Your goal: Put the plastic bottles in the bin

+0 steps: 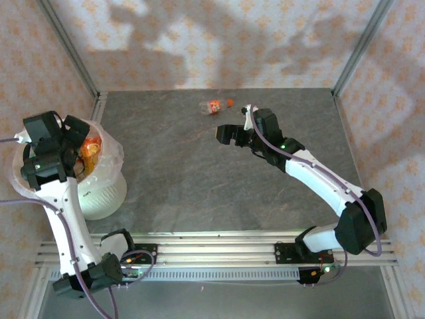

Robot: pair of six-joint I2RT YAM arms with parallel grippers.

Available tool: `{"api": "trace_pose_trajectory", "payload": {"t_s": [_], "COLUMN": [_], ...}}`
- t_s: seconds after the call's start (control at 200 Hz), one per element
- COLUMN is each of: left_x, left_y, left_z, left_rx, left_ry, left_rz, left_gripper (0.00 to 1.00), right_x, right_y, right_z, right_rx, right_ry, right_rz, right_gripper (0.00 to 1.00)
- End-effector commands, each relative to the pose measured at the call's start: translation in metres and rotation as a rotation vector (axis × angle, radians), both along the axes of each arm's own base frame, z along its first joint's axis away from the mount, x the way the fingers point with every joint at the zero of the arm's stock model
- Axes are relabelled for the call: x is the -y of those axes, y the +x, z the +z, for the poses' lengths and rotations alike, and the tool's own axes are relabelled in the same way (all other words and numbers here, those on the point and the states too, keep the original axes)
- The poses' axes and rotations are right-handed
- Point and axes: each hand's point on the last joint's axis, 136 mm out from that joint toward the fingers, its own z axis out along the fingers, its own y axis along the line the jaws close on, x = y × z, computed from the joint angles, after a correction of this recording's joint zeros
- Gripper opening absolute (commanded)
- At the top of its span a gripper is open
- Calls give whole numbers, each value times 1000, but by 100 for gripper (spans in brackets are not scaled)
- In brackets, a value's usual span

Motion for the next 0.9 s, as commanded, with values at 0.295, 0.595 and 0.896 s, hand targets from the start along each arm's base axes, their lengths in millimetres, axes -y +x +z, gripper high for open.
{"api": "trace_pose_trajectory", "payload": {"t_s": [0.295,0.595,0.896], "left_x": [-14,-16,10], "left_y": [35,26,2], "left_z": [23,-21,40], "left_rx": [29,-55,122], "left_ry": [61,-1,45], "left_rz": [-62,-22,-73], "left_gripper": [100,100,100], "right_x": [-4,-8,-8], "right_y": [4,8,14], "right_z": [13,18,22], "right_rx": [22,1,16], "right_ry": [28,44,55], "right_rz": [-7,-14,-34], "right_gripper": [99,99,99]}}
